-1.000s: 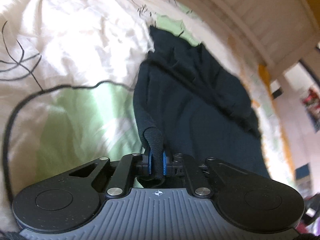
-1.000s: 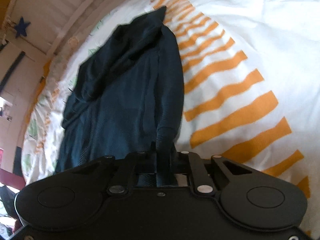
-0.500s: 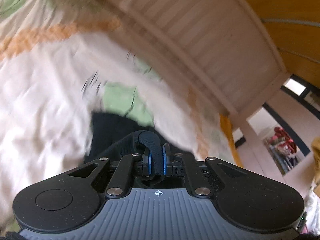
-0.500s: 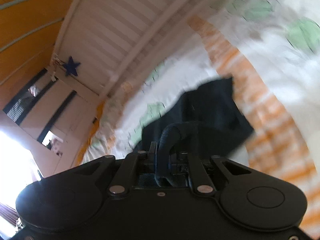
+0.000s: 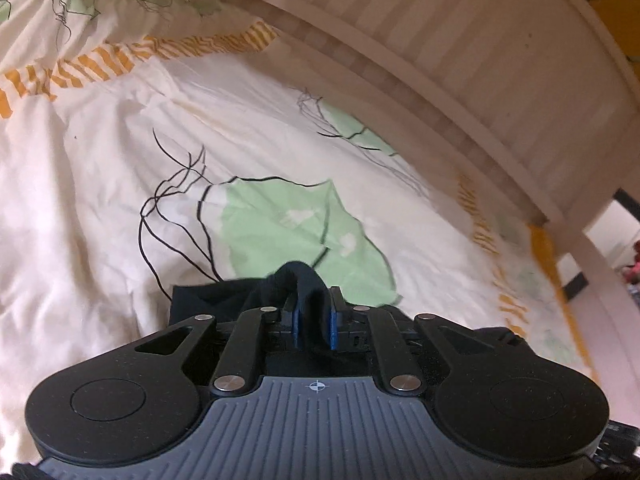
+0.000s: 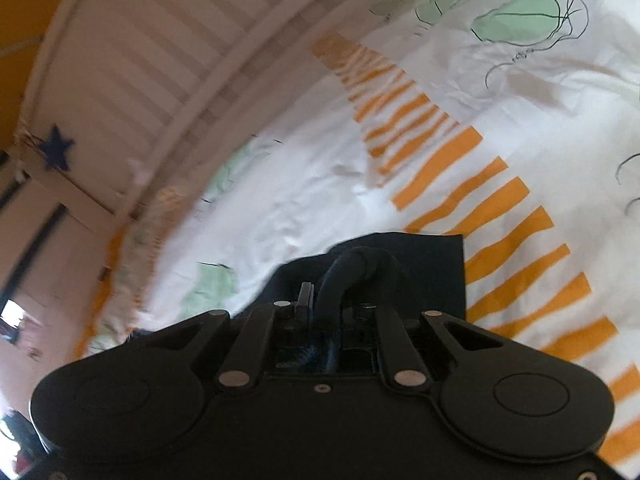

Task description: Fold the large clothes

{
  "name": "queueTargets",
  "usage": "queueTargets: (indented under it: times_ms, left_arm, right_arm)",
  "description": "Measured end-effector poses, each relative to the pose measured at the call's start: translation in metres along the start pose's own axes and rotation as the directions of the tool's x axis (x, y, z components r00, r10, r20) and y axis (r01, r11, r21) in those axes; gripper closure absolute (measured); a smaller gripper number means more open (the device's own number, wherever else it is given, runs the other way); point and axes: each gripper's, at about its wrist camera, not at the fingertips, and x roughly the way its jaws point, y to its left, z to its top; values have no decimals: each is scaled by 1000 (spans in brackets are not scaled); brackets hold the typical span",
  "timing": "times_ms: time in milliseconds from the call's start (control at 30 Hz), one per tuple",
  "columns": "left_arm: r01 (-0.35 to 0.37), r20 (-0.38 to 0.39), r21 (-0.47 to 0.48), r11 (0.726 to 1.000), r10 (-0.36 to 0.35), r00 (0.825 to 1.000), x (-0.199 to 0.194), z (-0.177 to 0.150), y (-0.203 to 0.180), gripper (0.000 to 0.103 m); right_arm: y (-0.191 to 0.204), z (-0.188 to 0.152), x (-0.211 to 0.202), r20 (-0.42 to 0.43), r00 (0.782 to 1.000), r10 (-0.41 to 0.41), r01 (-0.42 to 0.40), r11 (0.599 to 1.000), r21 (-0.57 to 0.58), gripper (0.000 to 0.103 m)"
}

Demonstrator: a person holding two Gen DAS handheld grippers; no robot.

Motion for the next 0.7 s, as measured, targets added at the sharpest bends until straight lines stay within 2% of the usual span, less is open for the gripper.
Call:
queueTargets:
  times_ms: [67,100,133,167,200,267,333,367,400,533,700]
  left_arm:
    - [5,15,-25,1000,-5,1000,3,4,4,81]
    - [6,27,-38,999,-5,1000,1,9,6,72]
    - [0,48,-40,999,2,999,-2,12,5,58]
    - [-5,76,-34,999,8,997,-6,16,4,50]
    - [-8,106,-20,1000,10,994,-13,20,2,34]
    - [-8,152,26,1000,4,988,-29,25,-5,22]
    - [-16,161,99,995,0,987,-44,26,-15,20]
    - [-25,156,138,990,3,988,-49,25,-20,20]
    - [-32,151,180,983,5,989,-56,22,-26,20]
    - [-50,135,315,948,7,991,-73,-2,-51,18]
    - [-33,39,472,881,17,999,-61,-49,-76,16]
  right_arm:
    - [-4,-1,4,6,1000,3,-3,1000,9,82]
    - [-4,-1,3,10,1000,7,-7,1000,12,81]
    - [-3,0,3,14,1000,8,-9,1000,8,80]
    - [-1,-1,2,16,1000,6,-6,1000,-7,79]
    - [1,0,1,17,1000,1,-1,1000,-27,74]
    - [10,-2,-4,40,999,-10,13,997,-76,61]
    - [20,-3,-9,90,996,-16,28,991,-130,29]
    - [25,-3,-13,123,992,-17,37,986,-161,21]
    - [31,-4,-17,159,987,-31,63,979,-196,17]
    - [62,-14,-32,217,975,-39,116,927,-358,17]
    - [99,-56,-36,183,983,-14,119,808,-577,17]
